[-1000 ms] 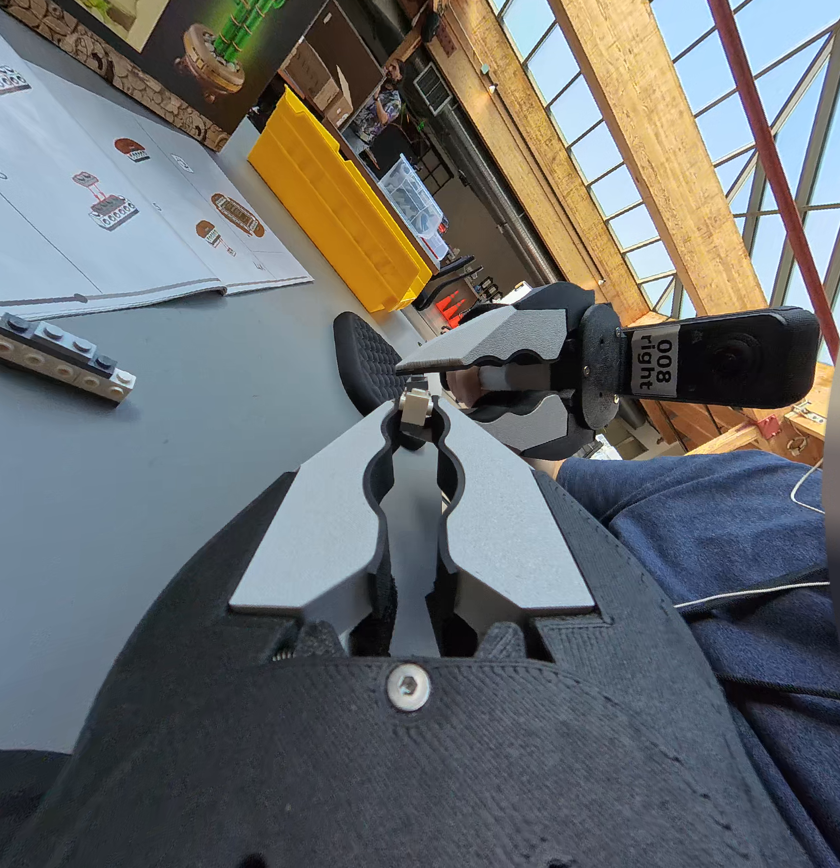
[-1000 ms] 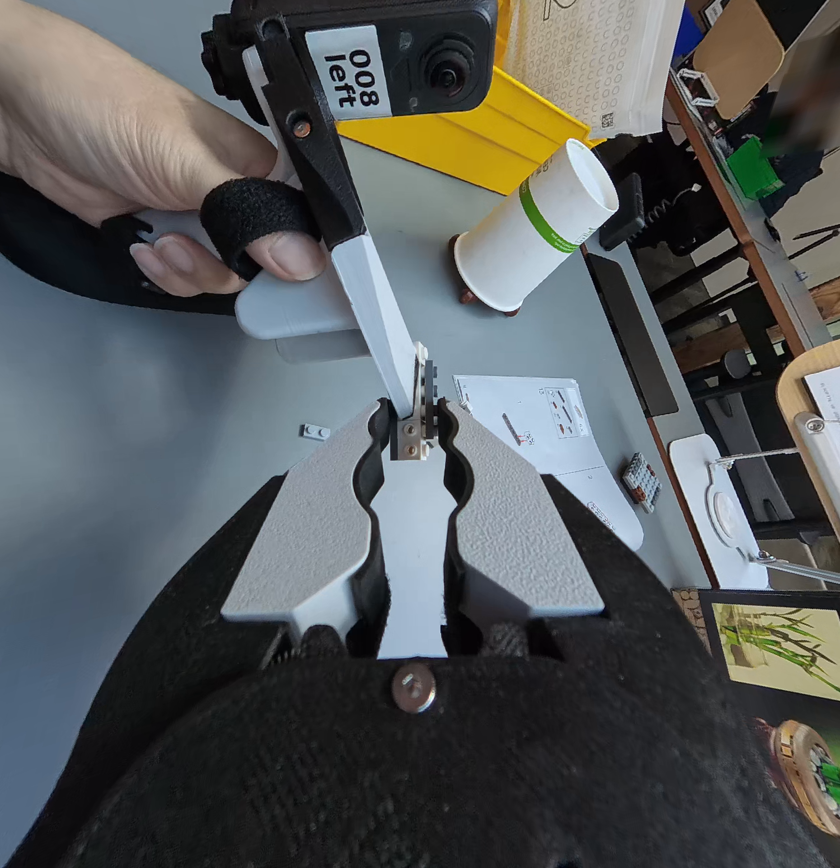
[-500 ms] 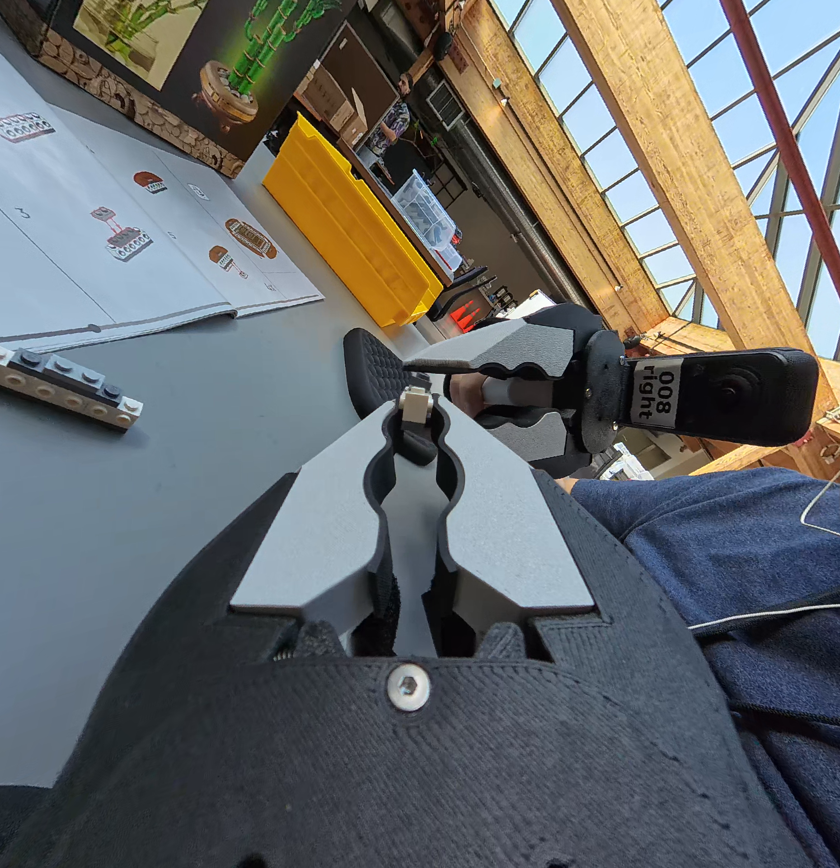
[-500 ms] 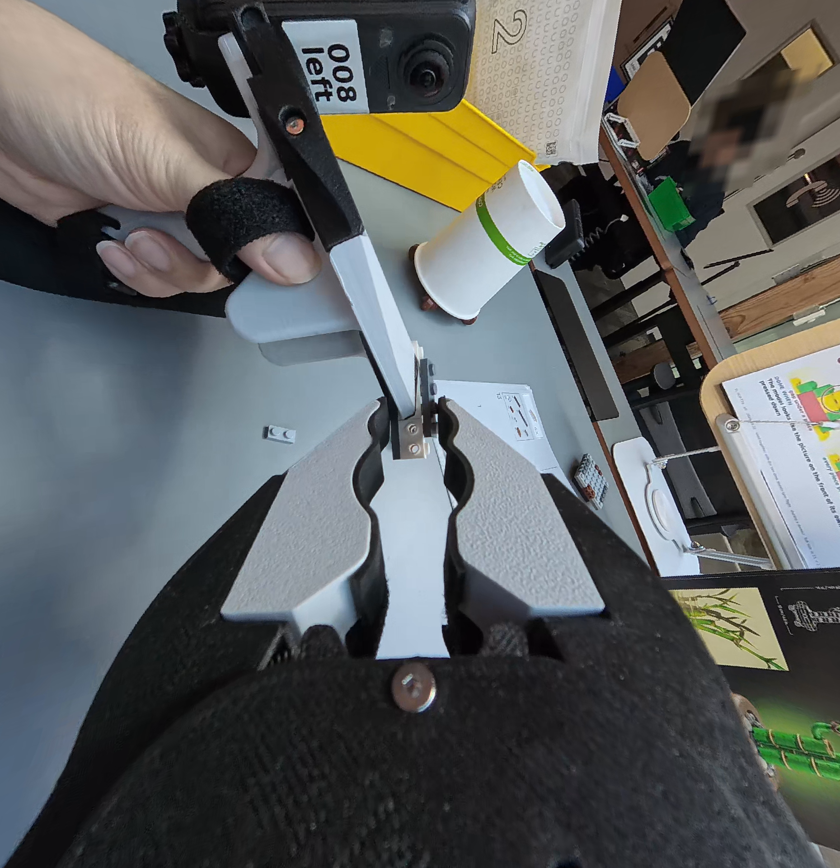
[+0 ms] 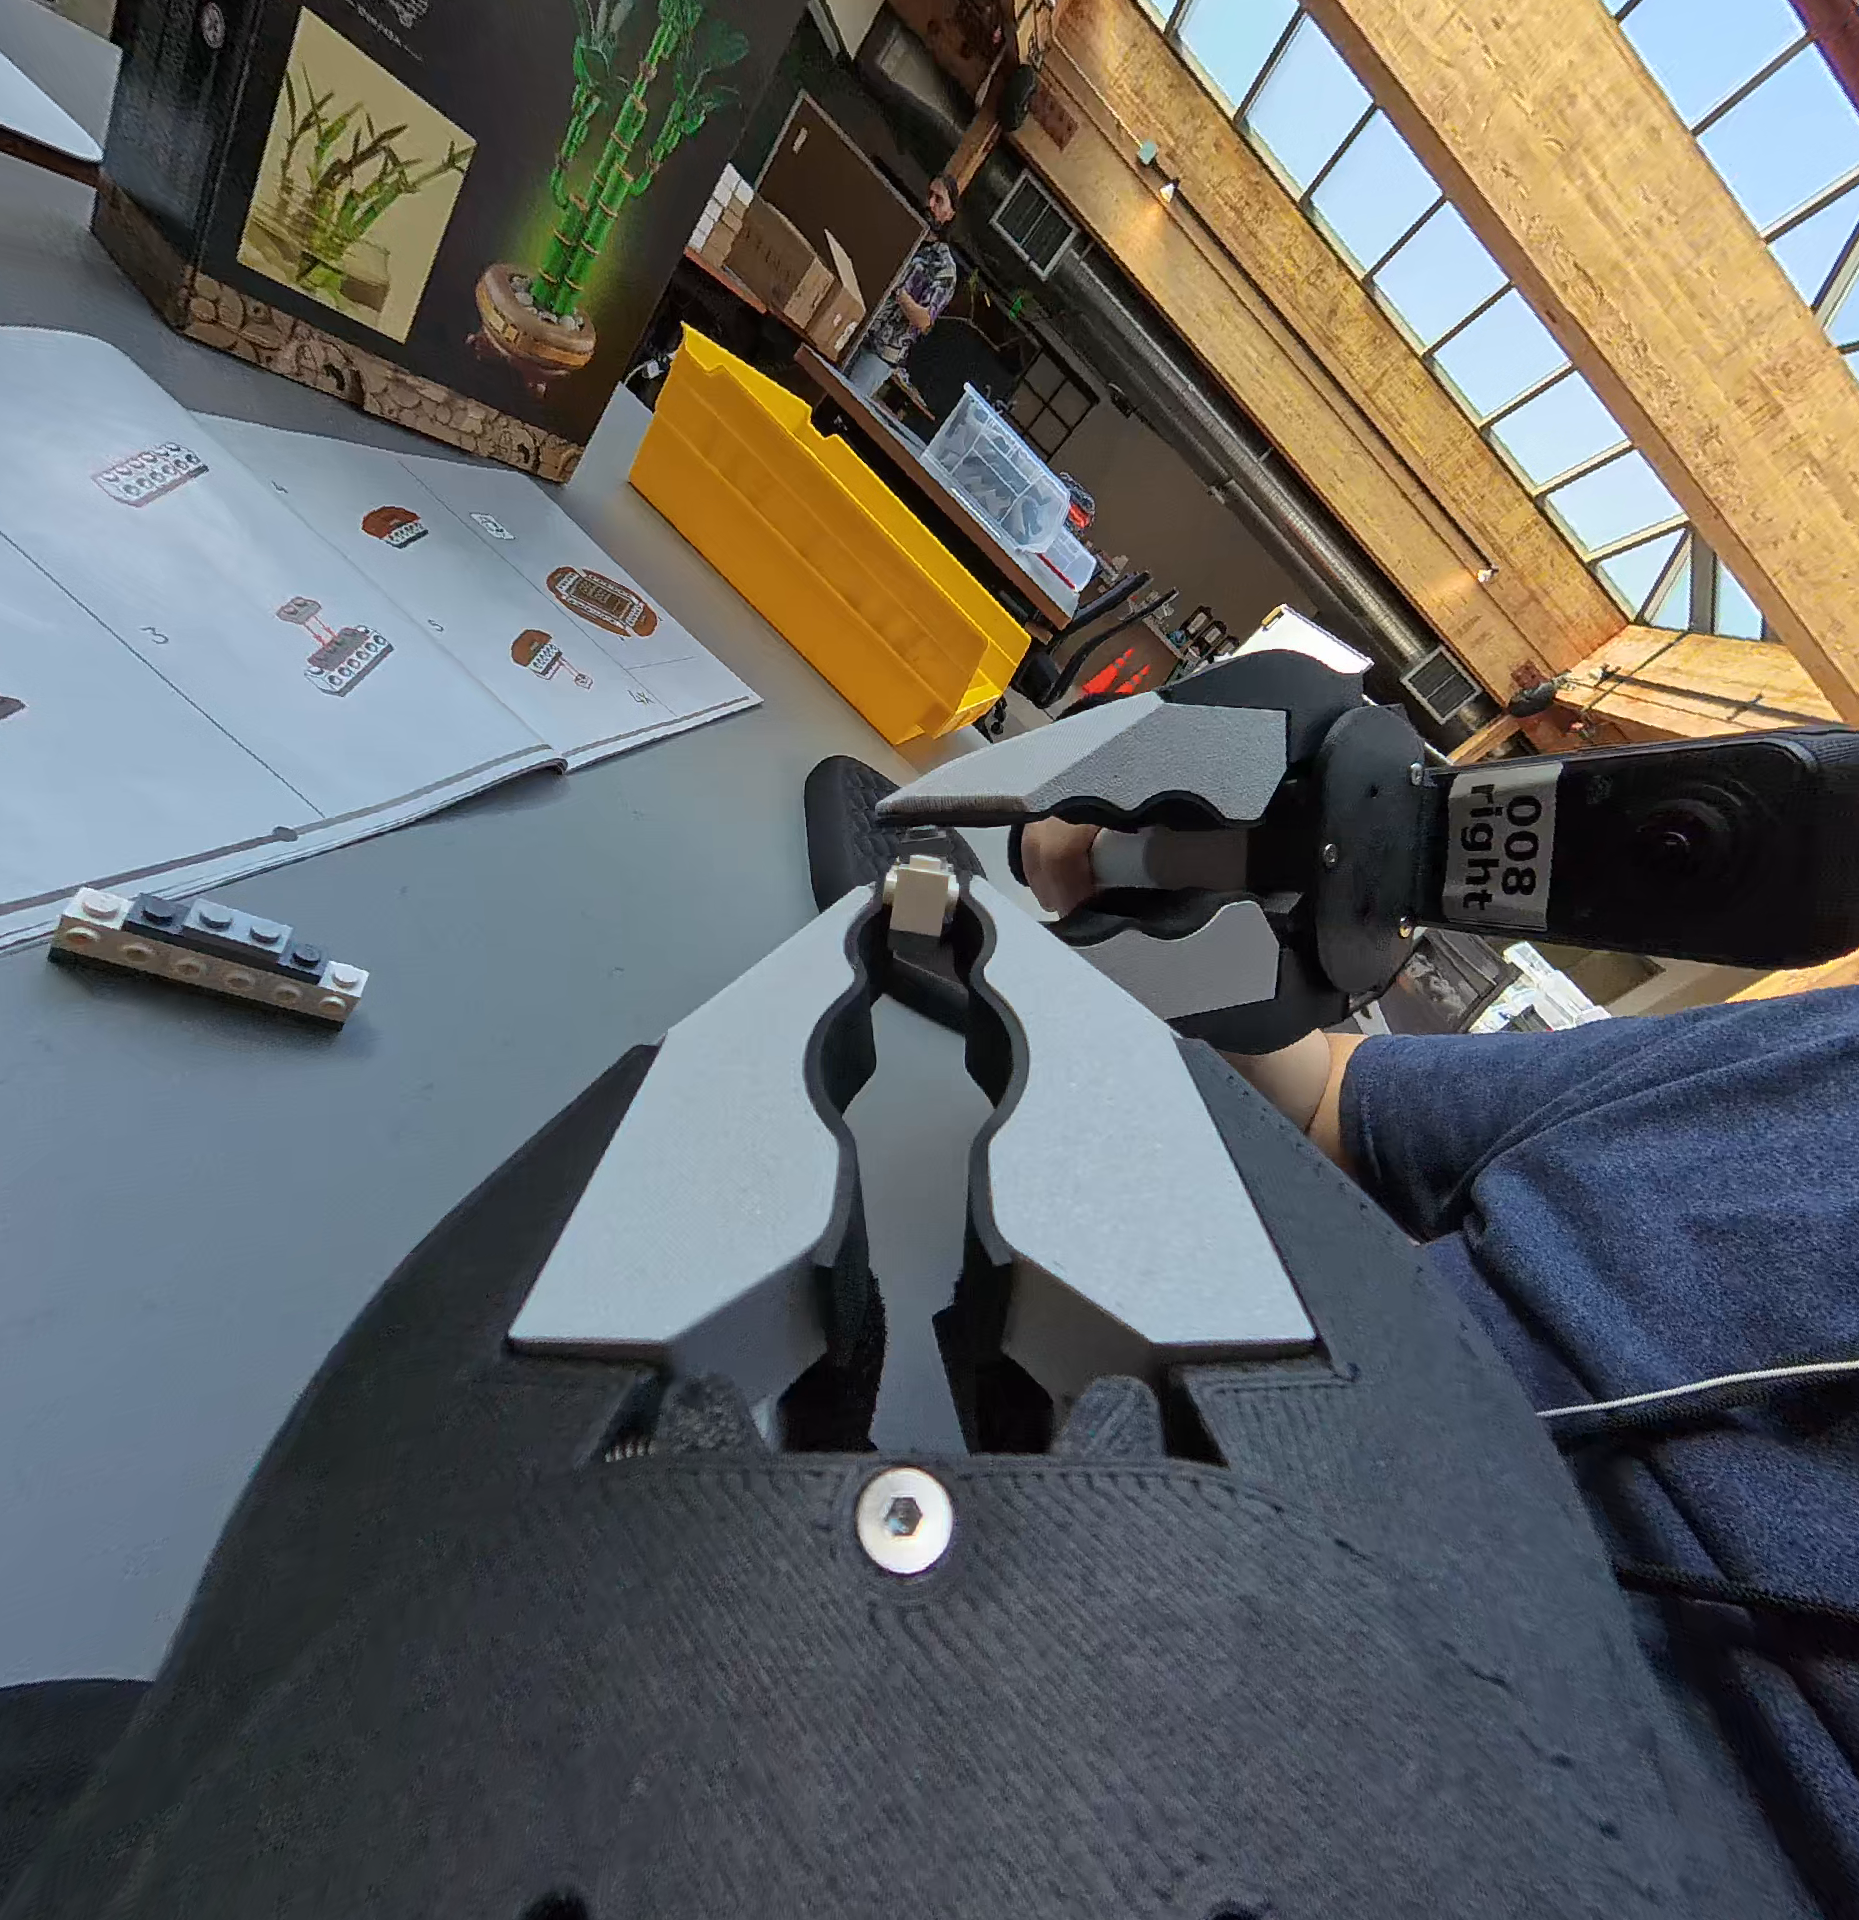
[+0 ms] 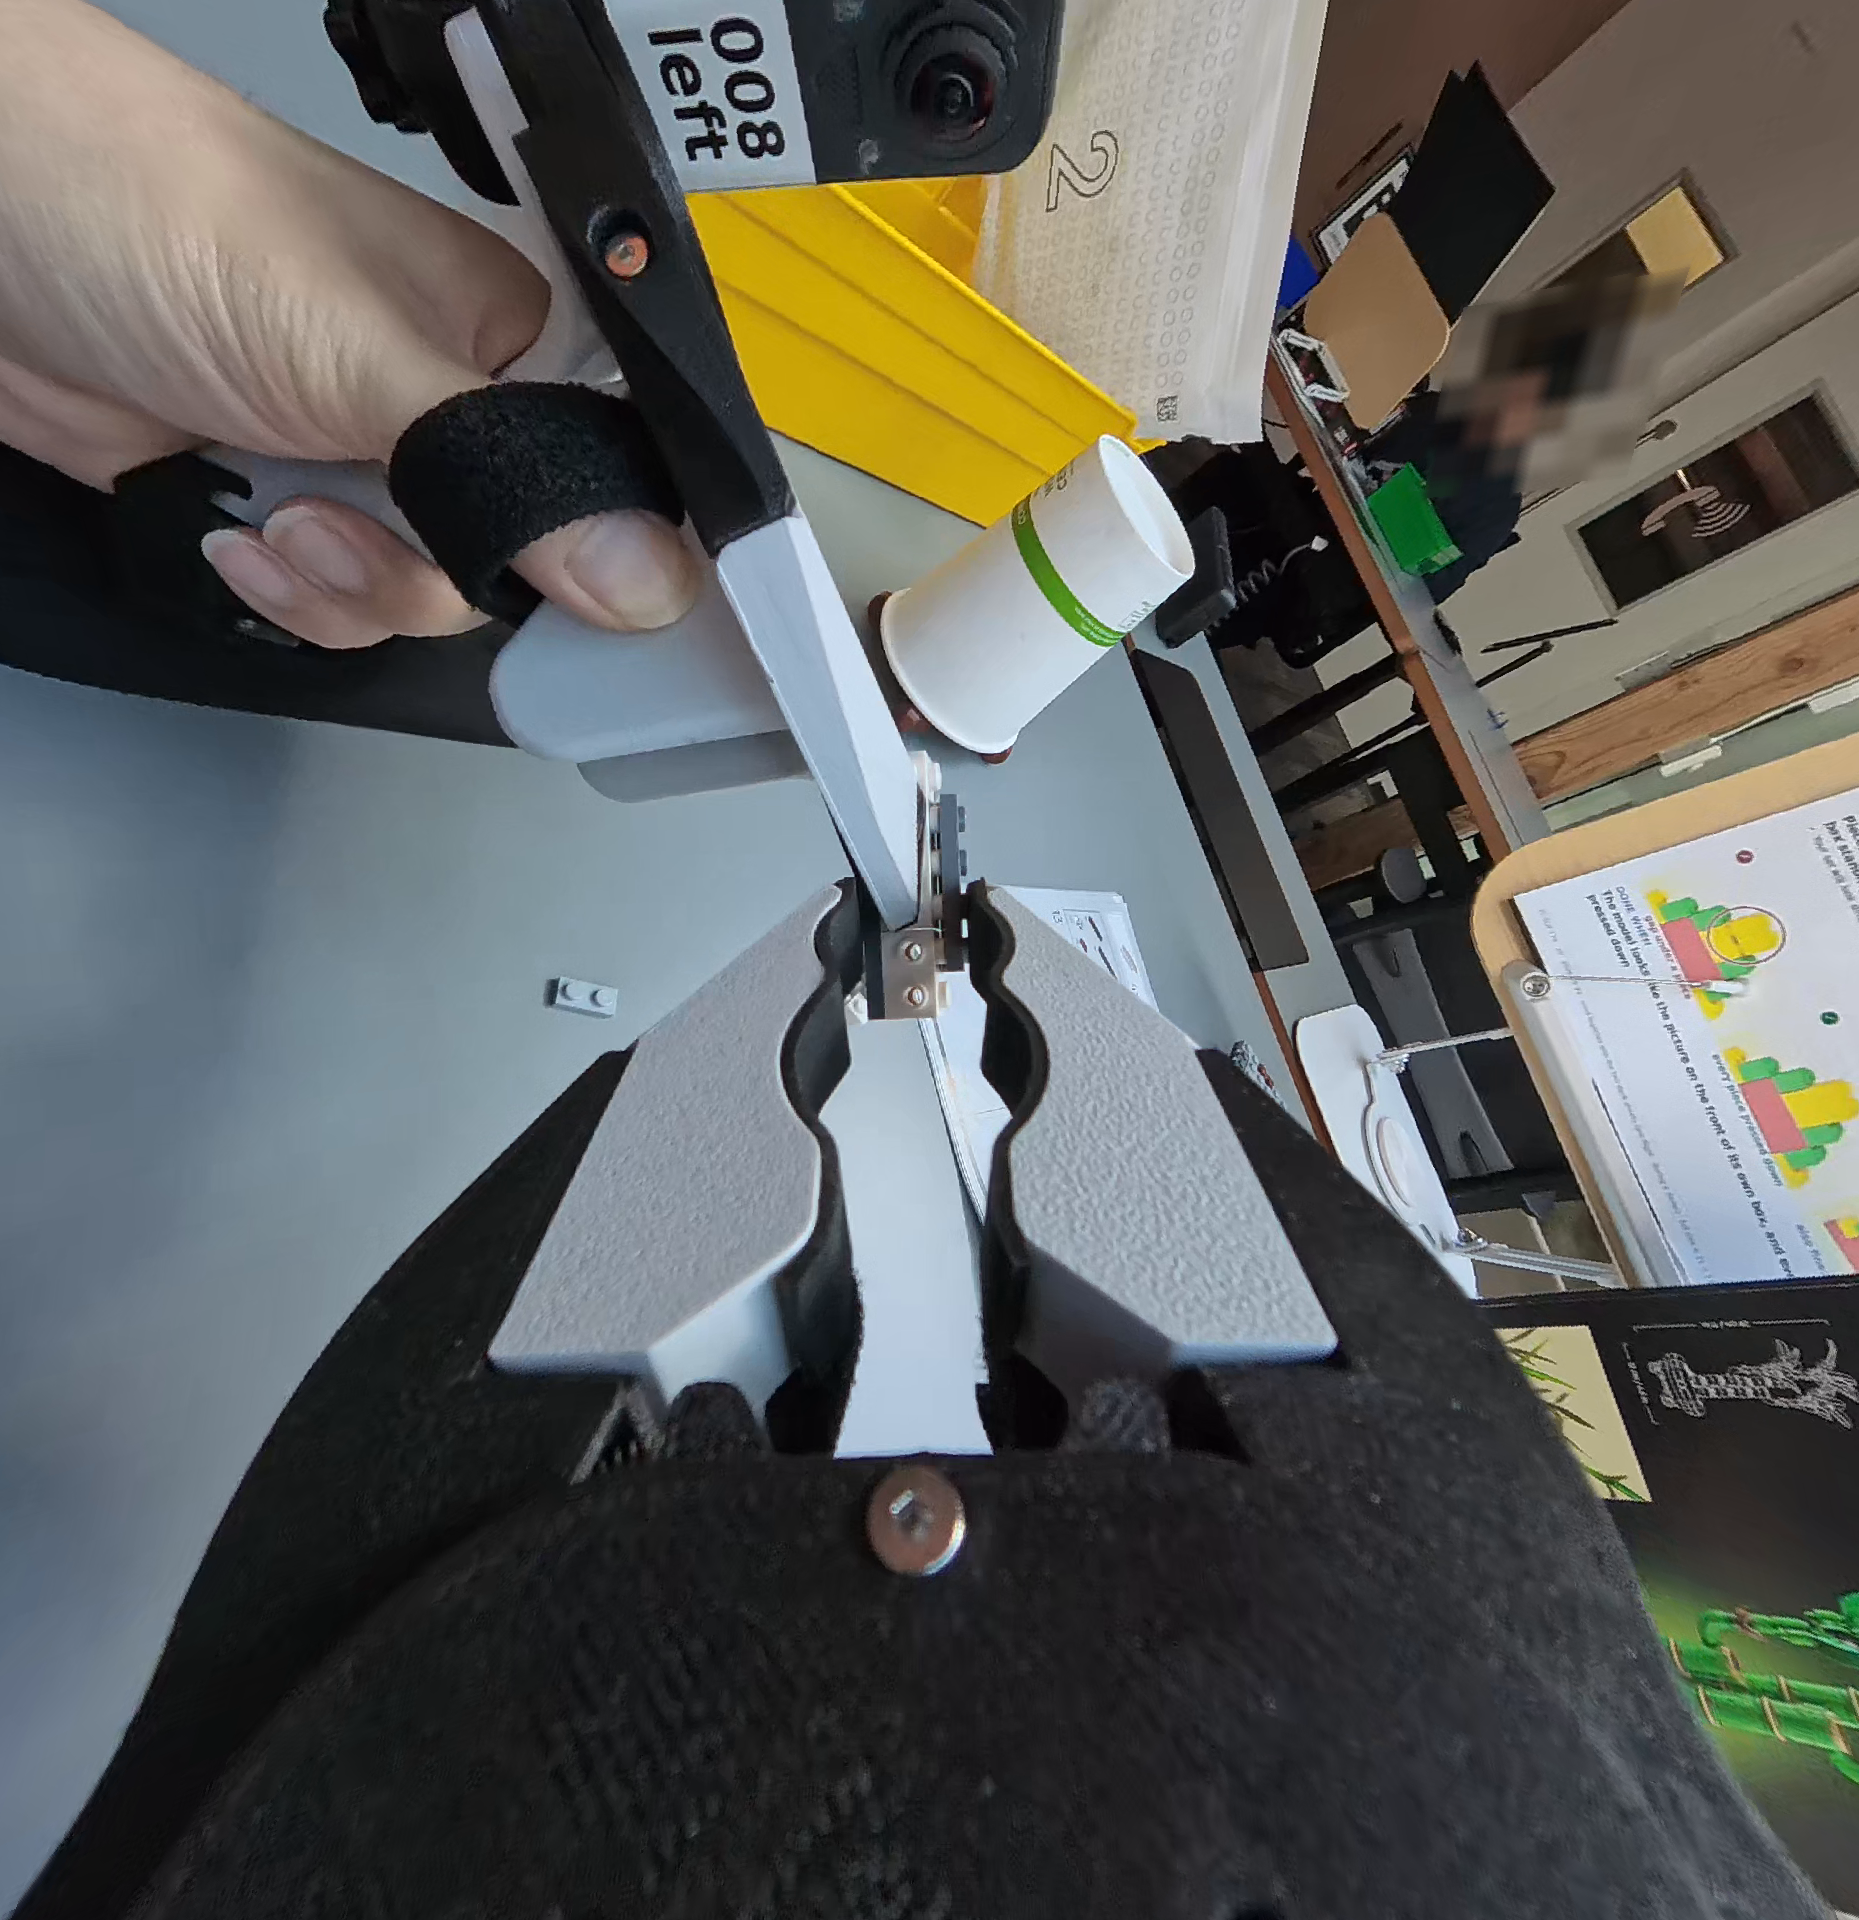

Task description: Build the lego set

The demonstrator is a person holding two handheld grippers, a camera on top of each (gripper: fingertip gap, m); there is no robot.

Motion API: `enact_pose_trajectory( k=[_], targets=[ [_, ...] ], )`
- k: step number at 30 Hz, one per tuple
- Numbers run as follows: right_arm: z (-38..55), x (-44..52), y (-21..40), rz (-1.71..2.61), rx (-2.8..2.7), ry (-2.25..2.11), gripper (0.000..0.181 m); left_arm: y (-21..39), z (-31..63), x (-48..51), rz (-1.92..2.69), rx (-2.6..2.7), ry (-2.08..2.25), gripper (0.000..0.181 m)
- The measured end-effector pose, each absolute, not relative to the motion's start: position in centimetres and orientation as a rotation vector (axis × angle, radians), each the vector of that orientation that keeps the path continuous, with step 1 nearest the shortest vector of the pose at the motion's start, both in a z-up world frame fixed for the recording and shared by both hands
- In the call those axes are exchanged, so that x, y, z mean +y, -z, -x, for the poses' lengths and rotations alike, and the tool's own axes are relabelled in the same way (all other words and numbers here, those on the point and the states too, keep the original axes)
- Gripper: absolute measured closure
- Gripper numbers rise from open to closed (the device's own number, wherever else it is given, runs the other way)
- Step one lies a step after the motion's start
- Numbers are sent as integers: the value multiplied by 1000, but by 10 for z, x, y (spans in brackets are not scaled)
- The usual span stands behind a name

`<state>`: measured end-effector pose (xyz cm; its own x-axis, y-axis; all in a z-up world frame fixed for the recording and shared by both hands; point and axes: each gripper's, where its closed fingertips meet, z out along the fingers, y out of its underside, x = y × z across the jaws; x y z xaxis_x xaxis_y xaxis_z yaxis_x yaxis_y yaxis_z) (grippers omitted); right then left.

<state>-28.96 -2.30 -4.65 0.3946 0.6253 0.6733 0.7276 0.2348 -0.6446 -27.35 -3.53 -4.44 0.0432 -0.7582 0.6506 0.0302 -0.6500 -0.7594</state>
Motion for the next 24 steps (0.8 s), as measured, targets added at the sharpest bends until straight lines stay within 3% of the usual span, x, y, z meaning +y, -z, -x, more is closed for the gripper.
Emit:
enact_pose_trajectory(
  k=[1,24],
  targets=[
    [289,-22,48,1456,-1298,114,163,45,273,-35,1725,735,1666,173],
    [290,-15,56,1447,-1265,186,163,54,275,-28,1787,647,1693,172]
  ],
)
